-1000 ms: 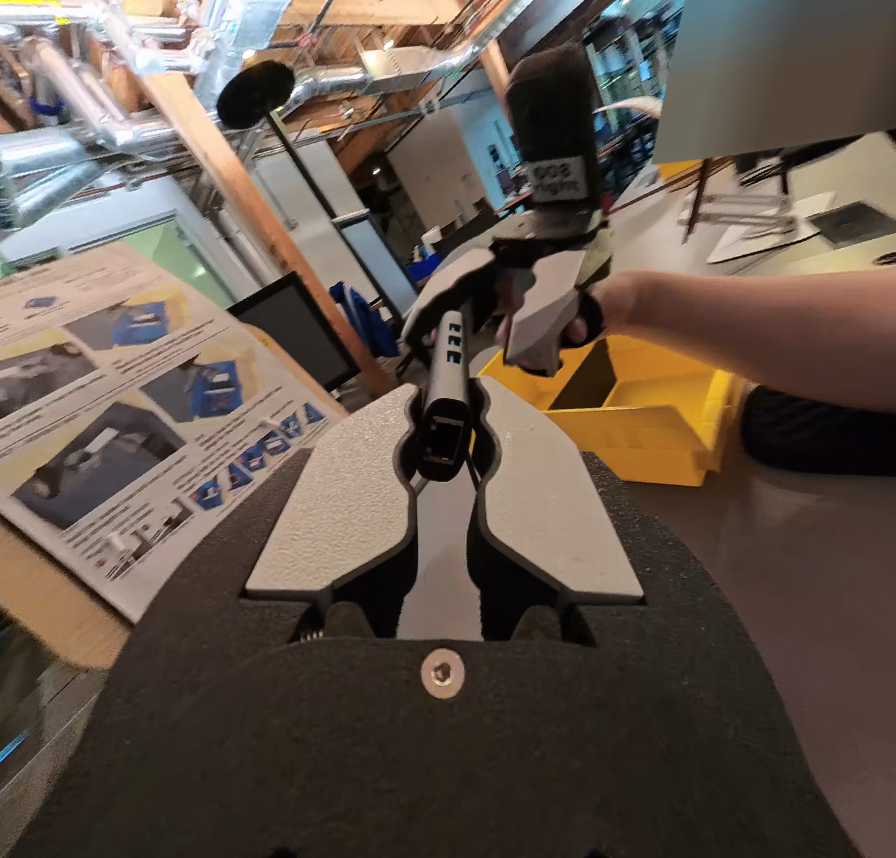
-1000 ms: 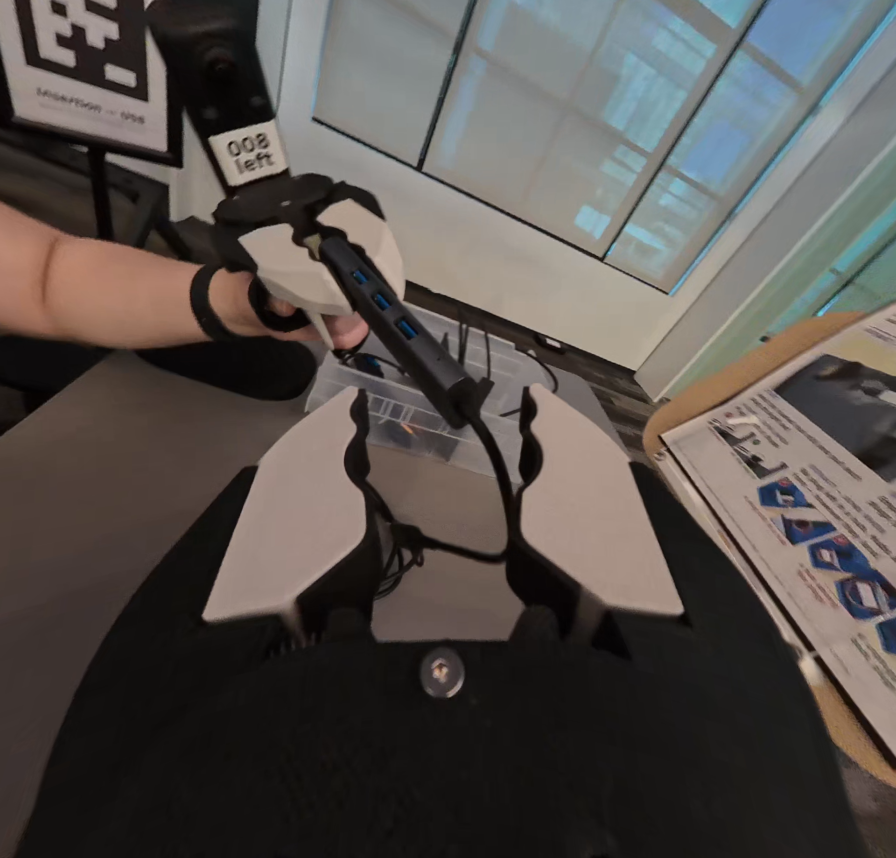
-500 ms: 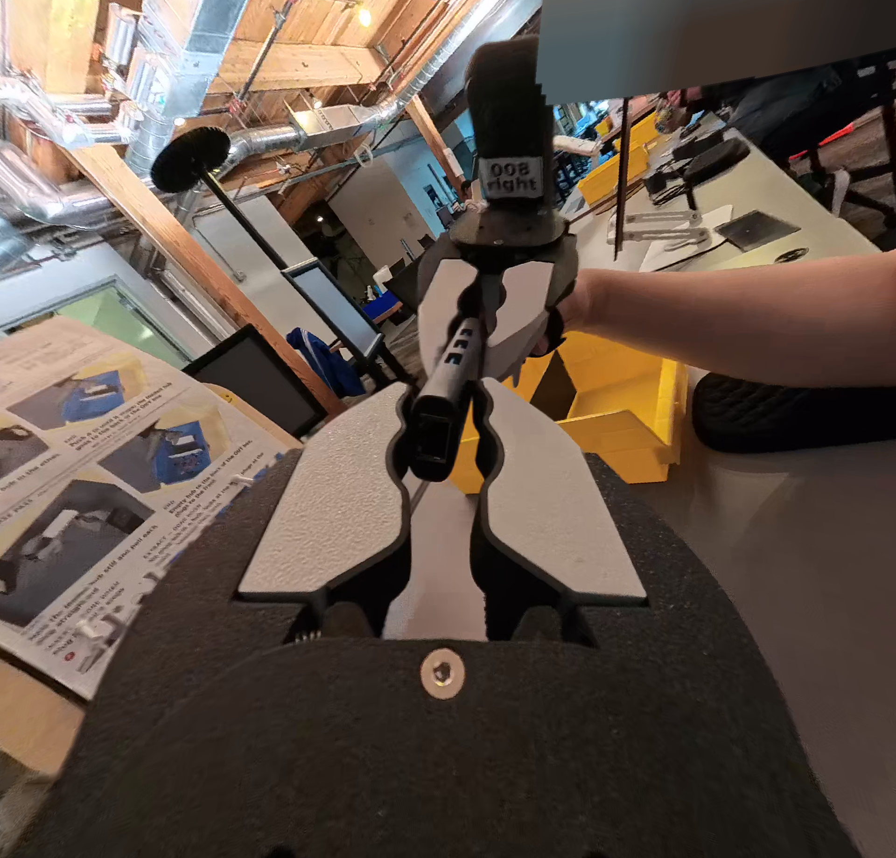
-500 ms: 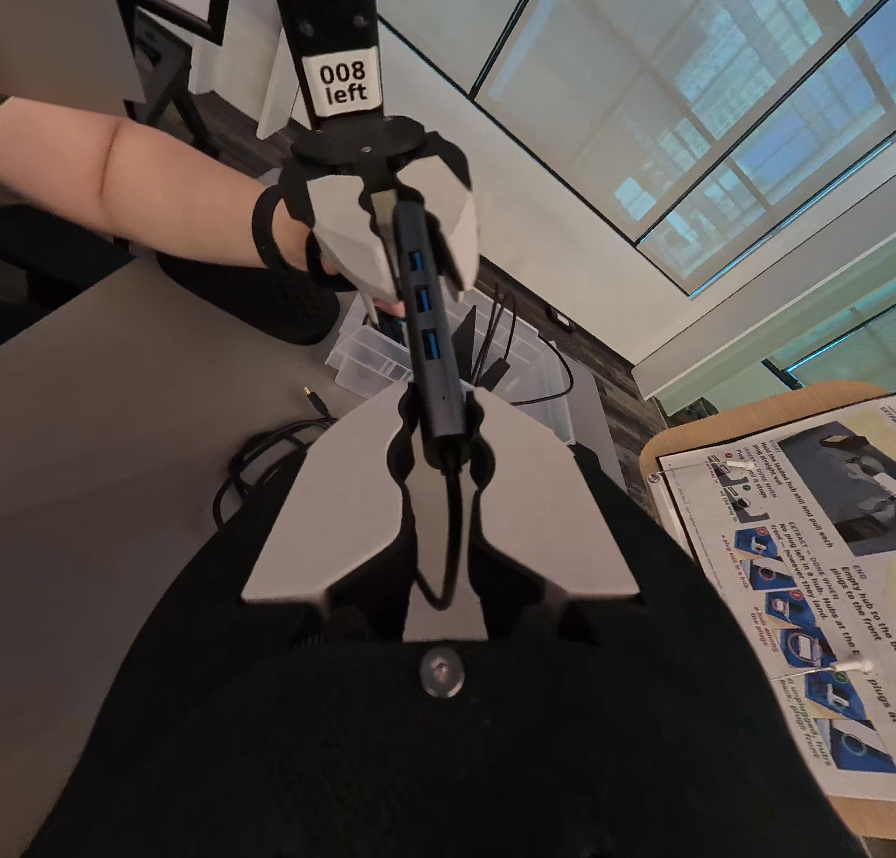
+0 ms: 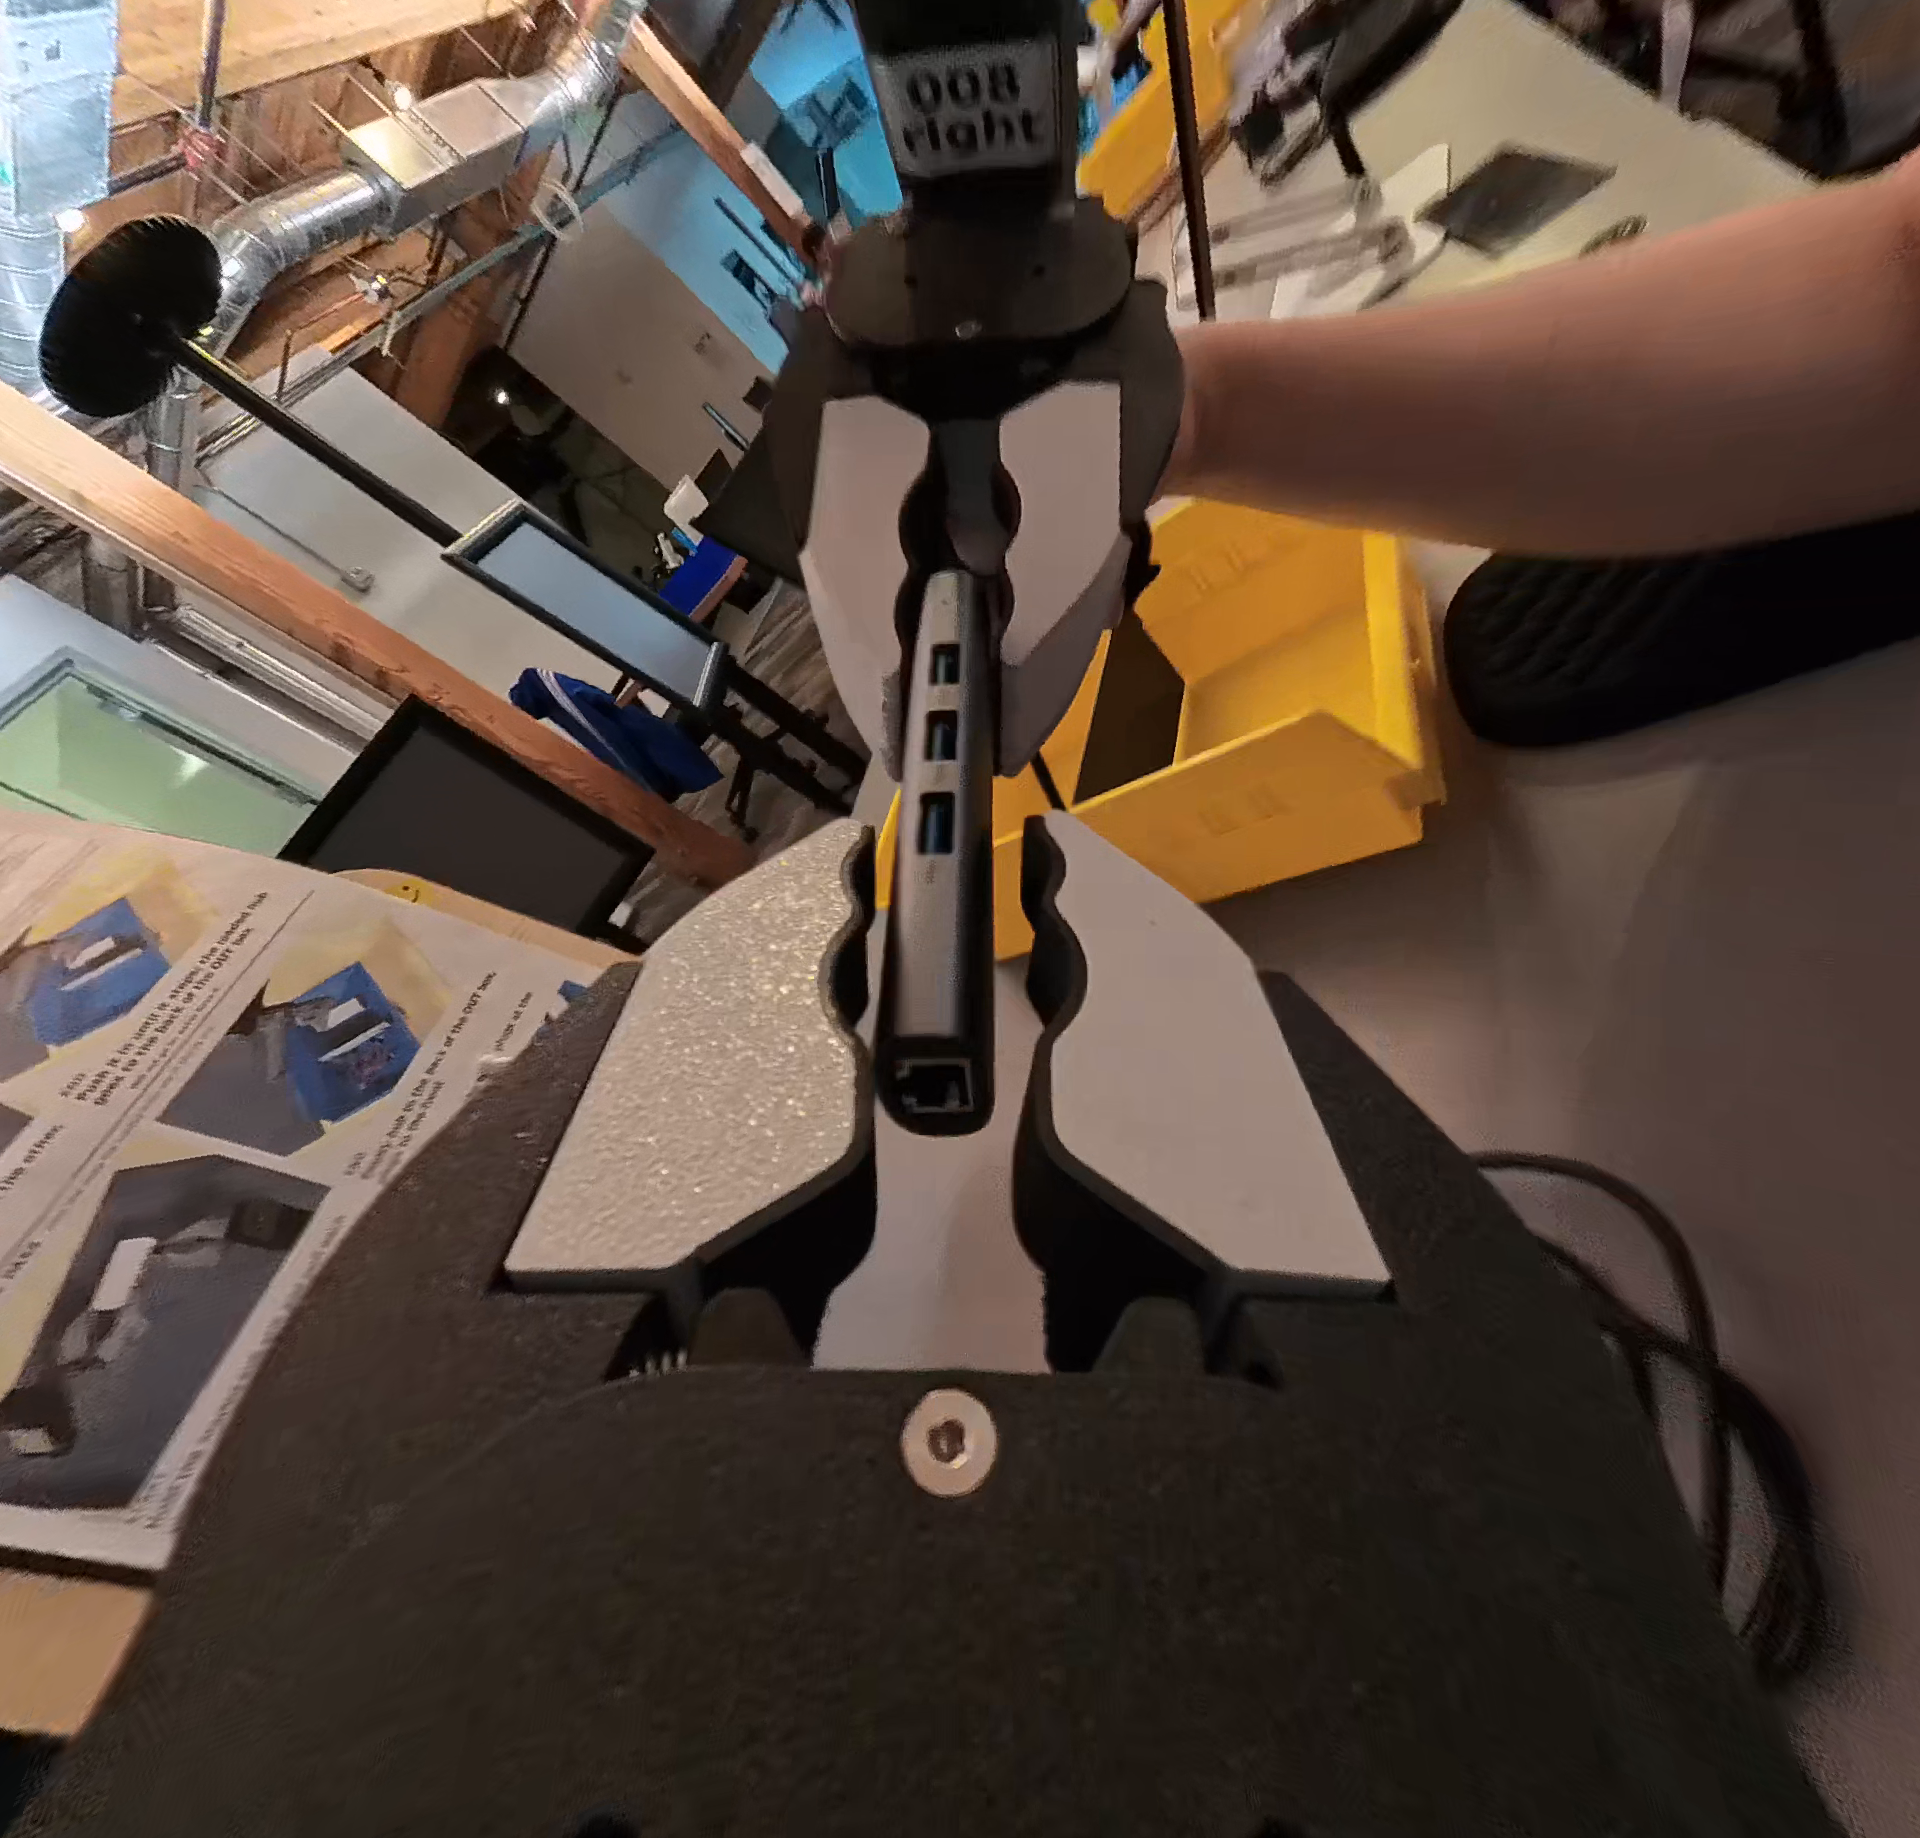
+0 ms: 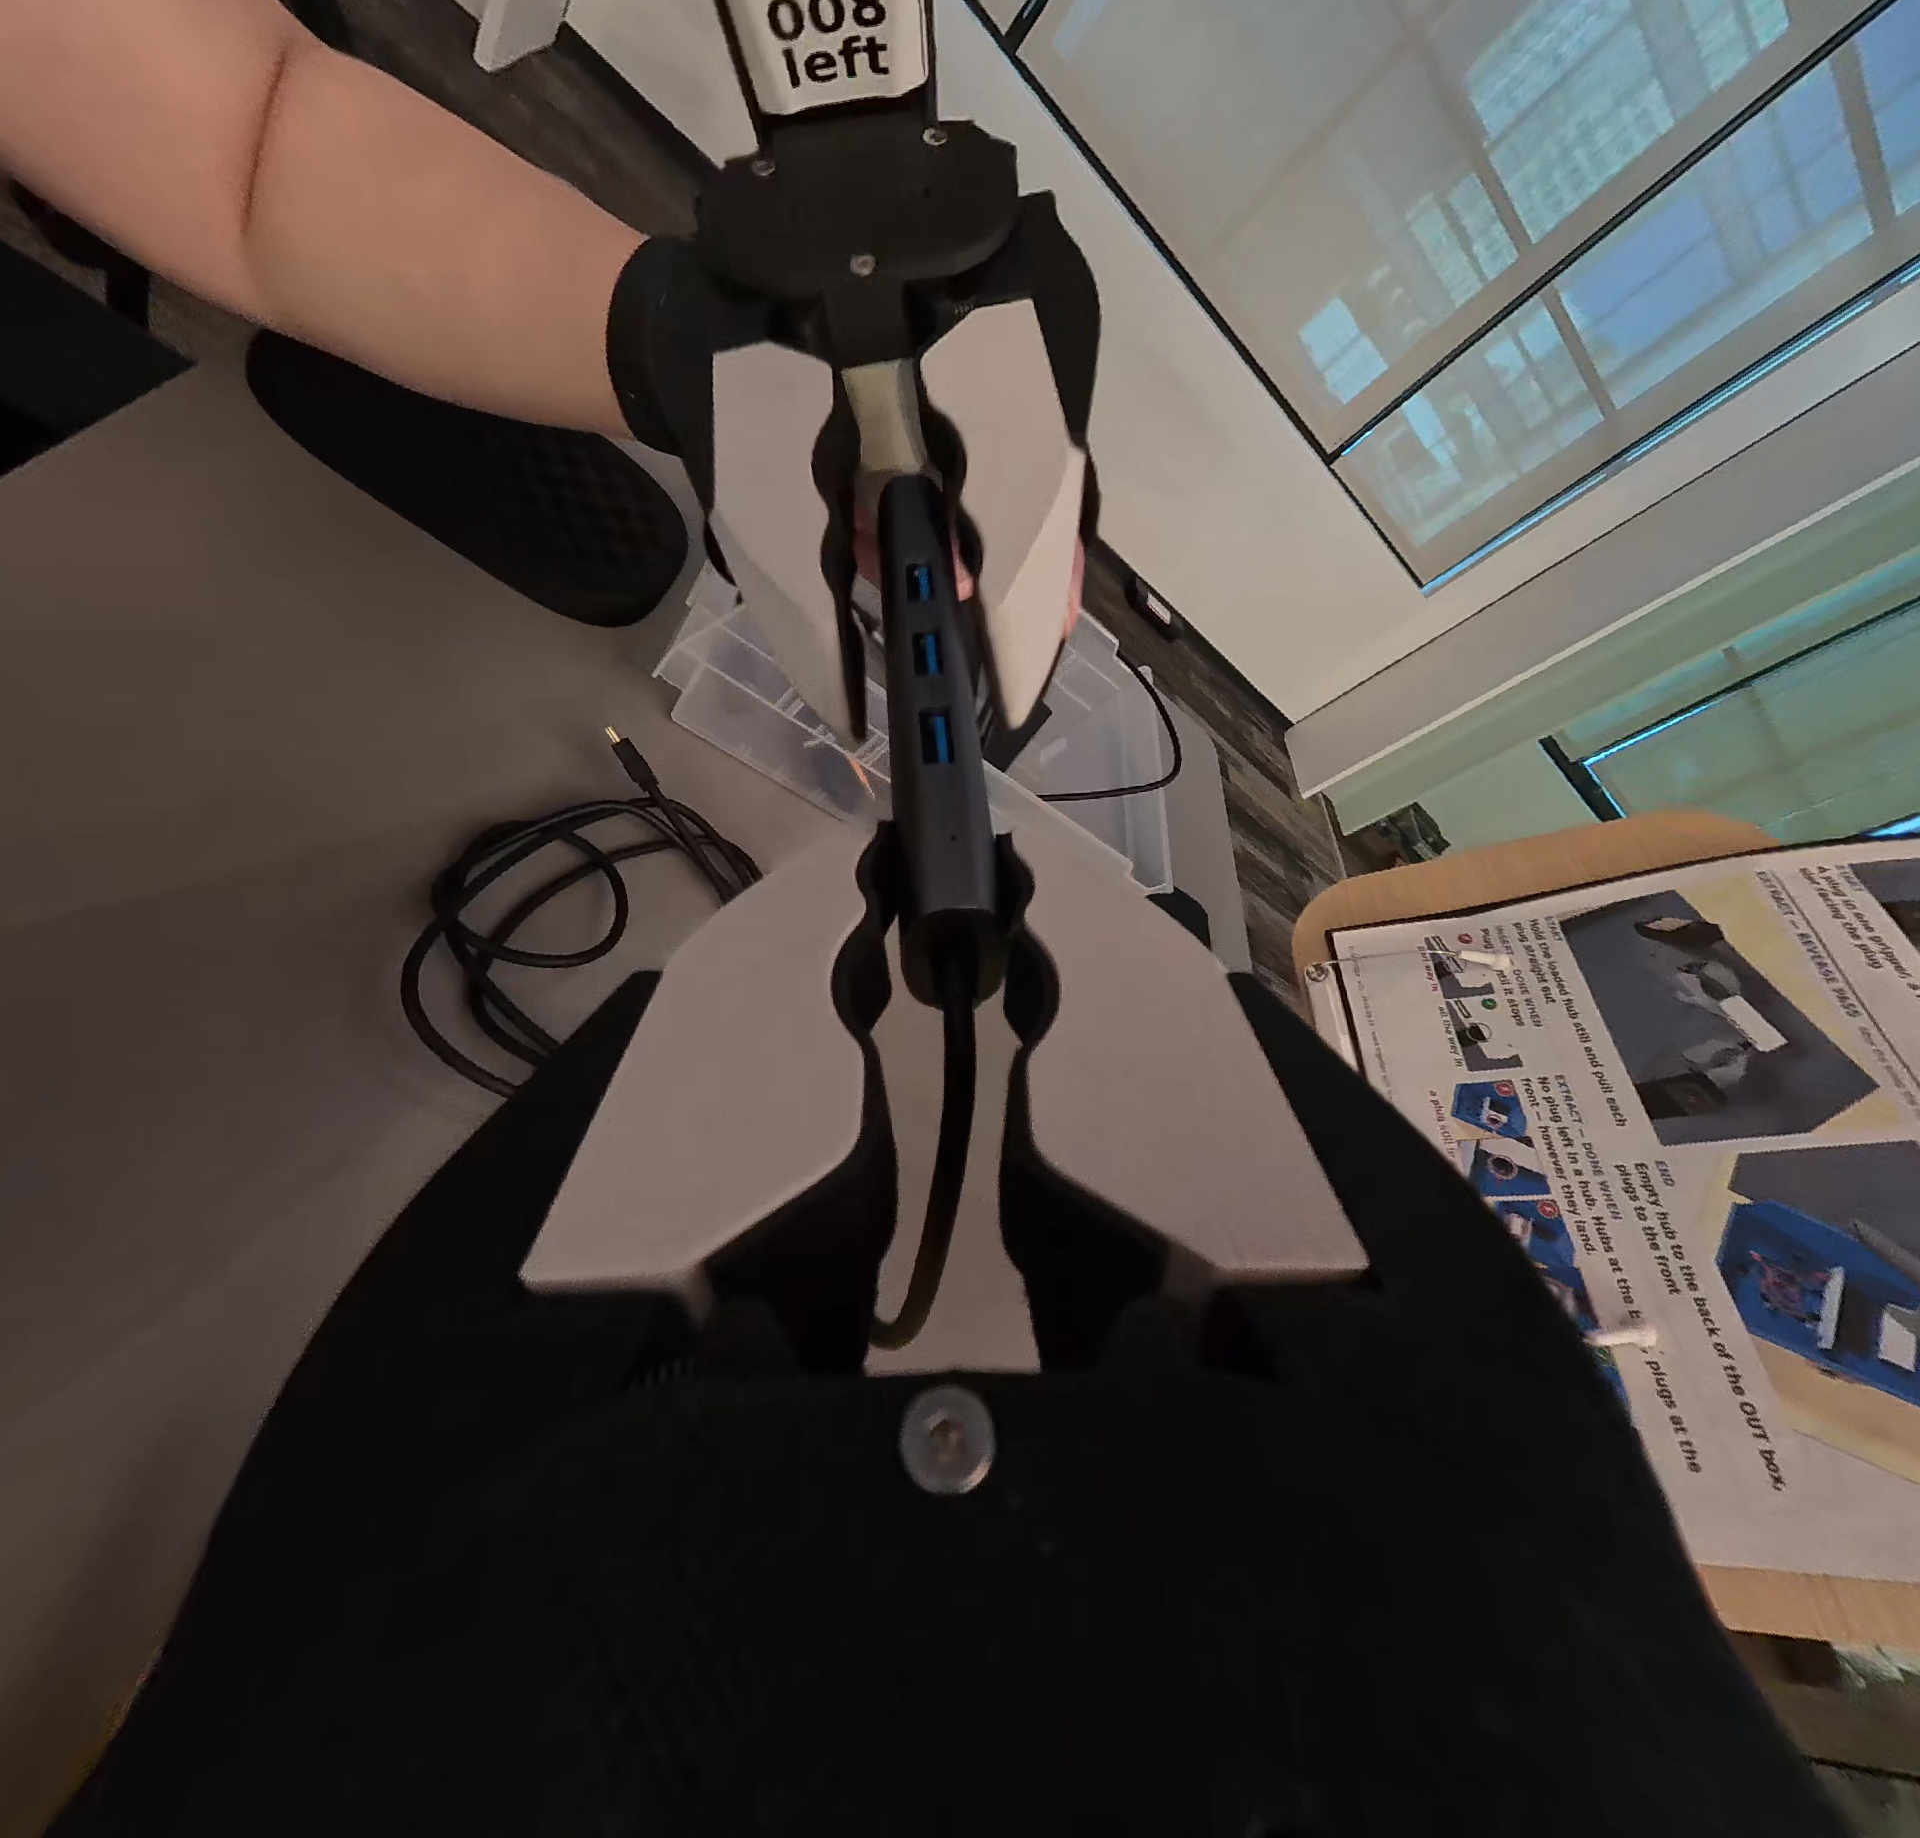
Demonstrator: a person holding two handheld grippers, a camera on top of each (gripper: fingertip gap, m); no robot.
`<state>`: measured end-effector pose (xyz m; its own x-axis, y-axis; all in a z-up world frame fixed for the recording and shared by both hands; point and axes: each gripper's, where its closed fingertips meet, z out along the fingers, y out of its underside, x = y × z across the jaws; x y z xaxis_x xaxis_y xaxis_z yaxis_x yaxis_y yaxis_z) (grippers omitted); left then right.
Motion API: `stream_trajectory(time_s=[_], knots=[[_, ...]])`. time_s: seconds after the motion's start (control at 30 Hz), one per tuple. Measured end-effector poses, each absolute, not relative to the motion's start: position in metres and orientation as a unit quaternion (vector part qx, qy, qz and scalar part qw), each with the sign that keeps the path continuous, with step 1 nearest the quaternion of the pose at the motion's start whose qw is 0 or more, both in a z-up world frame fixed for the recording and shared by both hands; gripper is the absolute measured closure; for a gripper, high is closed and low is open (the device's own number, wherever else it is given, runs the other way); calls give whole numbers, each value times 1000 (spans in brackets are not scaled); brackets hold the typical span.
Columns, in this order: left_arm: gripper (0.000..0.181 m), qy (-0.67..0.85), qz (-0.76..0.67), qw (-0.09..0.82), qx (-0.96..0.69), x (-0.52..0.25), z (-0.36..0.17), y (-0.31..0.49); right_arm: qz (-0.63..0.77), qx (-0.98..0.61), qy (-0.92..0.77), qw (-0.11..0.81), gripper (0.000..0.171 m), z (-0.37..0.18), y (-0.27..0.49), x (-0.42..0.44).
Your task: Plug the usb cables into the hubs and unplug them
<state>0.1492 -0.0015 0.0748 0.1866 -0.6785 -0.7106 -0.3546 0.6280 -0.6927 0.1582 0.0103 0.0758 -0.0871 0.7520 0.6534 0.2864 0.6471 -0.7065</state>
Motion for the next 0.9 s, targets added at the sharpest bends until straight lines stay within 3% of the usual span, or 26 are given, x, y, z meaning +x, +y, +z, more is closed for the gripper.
stream_trajectory(time_s=[0.07, 0.67, 0.77, 0.9], knots=[[164, 638, -82, 645, -413, 150, 68, 6, 194, -366, -711, 569, 153, 75, 10, 156], [163, 632, -53, 641, -432, 142, 49, 22, 148, -367, -726, 562, 153, 67, 11, 152], [154, 636, -42, 635, -437, 144, 45, 24, 137, -370, -733, 554, 153, 61, 11, 147], [161, 646, 2, 620, -444, 143, 33, 32, 123, -370, -737, 552, 153, 57, 12, 144]])
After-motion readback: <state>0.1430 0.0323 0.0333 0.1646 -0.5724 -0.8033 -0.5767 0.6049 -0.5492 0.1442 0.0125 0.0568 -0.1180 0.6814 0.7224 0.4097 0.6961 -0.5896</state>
